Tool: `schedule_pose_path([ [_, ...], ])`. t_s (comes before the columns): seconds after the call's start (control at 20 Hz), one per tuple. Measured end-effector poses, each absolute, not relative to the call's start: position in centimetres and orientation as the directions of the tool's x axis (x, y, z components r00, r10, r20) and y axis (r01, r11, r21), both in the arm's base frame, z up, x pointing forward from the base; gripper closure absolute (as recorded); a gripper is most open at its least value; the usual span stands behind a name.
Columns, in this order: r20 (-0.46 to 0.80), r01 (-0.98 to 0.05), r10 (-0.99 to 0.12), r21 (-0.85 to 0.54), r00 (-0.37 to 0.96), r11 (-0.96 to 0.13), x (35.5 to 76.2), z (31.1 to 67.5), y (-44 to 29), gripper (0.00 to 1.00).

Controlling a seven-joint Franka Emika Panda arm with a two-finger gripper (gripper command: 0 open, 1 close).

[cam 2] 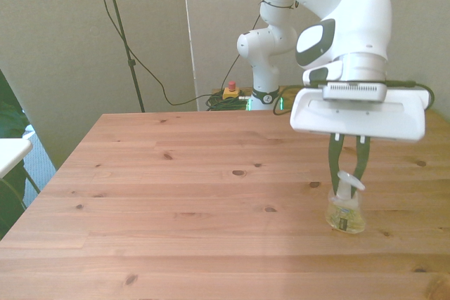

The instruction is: Stand the sanitizer

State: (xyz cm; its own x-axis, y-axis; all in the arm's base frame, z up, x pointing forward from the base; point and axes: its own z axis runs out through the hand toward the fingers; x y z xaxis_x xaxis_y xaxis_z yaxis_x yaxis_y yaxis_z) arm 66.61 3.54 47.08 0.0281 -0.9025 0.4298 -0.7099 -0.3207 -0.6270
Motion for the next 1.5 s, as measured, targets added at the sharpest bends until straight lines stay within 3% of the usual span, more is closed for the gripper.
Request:
schedule_pose_path([
  [0.55,0.529,-0.652,-0.842,-0.675,-0.103,-0.345,61.1,42.7,5.6,1.00],
  [0.6,0.529,-0.655,-0.843,-0.672,-0.100,-0.344,60.7,42.4,5.7,0.00],
  [1.5,0.513,-0.687,-0.855,-0.648,-0.074,-0.329,59.7,41.9,6.5,0.00],
])
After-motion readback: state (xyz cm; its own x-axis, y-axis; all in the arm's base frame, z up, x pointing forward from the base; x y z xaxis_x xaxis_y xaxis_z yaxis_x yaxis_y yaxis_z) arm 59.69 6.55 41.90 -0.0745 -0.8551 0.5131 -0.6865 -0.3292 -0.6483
